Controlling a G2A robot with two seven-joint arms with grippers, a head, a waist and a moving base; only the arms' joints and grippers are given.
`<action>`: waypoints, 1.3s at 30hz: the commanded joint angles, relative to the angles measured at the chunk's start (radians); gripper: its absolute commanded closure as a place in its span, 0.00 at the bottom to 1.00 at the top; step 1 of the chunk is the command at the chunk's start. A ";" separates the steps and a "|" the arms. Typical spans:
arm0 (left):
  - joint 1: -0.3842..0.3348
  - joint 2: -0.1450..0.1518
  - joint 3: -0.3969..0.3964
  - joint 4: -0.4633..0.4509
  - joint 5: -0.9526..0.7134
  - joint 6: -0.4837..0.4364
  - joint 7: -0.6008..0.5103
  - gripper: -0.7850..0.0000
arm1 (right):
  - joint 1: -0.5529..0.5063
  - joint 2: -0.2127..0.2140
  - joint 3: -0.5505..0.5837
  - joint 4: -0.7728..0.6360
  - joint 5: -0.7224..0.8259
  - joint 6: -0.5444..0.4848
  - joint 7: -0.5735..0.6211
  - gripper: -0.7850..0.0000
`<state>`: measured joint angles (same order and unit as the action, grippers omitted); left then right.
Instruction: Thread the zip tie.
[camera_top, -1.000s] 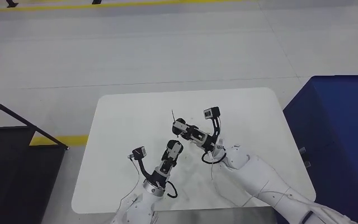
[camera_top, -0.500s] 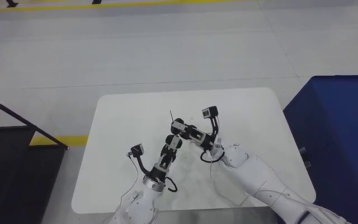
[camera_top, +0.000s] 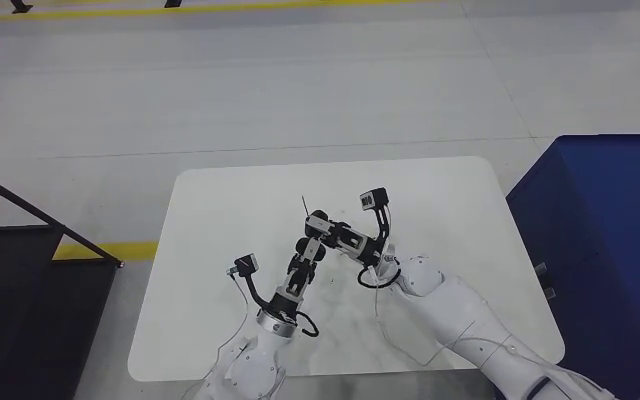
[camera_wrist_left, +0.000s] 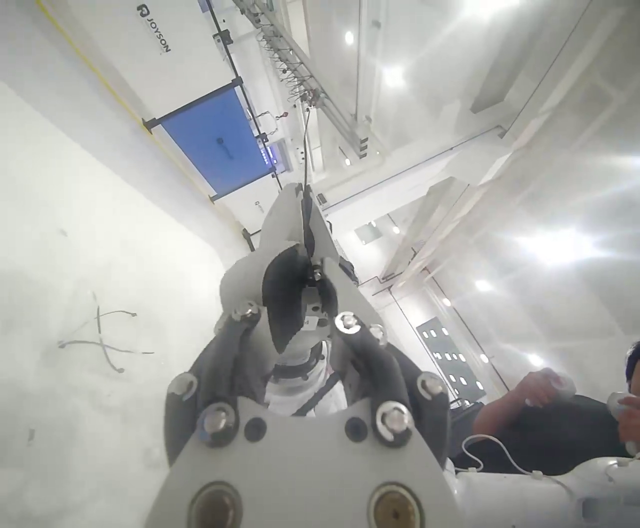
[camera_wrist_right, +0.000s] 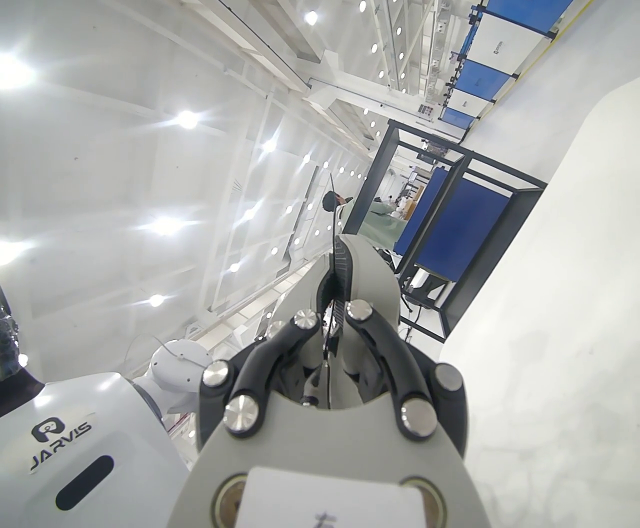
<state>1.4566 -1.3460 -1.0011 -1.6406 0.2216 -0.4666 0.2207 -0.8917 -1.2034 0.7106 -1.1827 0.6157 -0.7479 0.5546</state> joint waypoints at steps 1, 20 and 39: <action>0.000 -0.001 -0.001 0.001 -0.001 0.000 0.001 1.00 | -0.001 -0.002 0.006 0.001 0.000 0.001 0.007 1.00; 0.024 0.000 -0.037 -0.016 -0.037 -0.029 -0.071 1.00 | -0.008 0.000 0.110 0.016 -0.021 0.098 -0.001 0.00; 0.128 0.078 -0.239 -0.168 -0.048 0.071 -0.723 1.00 | -0.104 0.118 0.392 -0.140 0.060 0.706 0.474 0.00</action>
<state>1.5818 -1.2689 -1.2477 -1.8117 0.1700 -0.3998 -0.4961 -0.9827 -1.0836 1.1145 -1.3130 0.6430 -0.0720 1.0022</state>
